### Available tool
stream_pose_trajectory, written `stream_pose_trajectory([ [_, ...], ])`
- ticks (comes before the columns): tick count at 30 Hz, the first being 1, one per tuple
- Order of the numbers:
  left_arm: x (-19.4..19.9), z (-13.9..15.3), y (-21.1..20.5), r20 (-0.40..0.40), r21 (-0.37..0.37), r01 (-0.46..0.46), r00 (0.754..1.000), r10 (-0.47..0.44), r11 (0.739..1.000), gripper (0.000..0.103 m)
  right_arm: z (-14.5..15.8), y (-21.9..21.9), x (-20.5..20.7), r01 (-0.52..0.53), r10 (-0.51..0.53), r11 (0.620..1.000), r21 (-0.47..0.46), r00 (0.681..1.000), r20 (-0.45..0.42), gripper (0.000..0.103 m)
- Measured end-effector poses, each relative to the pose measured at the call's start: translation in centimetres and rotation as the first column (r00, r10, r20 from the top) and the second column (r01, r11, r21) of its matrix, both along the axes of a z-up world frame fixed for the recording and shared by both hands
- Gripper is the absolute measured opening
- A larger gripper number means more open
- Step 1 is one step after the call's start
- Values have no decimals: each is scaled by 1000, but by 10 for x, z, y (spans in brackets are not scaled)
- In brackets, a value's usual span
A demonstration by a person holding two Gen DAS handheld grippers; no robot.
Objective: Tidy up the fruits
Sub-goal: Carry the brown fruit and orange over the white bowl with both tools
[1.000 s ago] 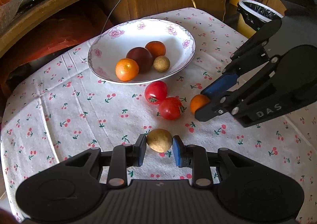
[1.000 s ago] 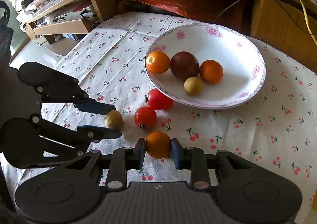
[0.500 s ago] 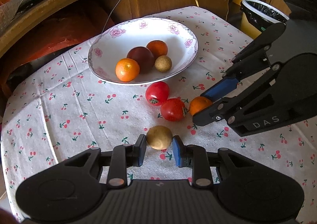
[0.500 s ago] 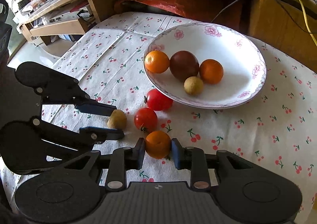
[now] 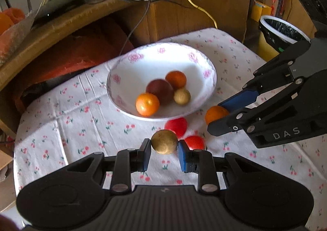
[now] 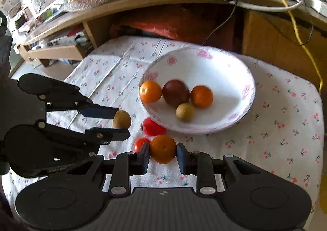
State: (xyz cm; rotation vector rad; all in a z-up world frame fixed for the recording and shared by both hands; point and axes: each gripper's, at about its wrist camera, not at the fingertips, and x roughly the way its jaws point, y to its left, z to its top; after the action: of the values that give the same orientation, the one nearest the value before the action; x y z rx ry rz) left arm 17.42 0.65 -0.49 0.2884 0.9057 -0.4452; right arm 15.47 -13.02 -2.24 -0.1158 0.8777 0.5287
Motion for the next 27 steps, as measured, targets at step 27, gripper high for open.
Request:
stream_pose_trajectory([
  [27, 46, -6, -10, 31, -22, -33, 999, 34, 999, 36, -2, -6, 36, 74, -75, 997, 22, 996, 39, 23],
])
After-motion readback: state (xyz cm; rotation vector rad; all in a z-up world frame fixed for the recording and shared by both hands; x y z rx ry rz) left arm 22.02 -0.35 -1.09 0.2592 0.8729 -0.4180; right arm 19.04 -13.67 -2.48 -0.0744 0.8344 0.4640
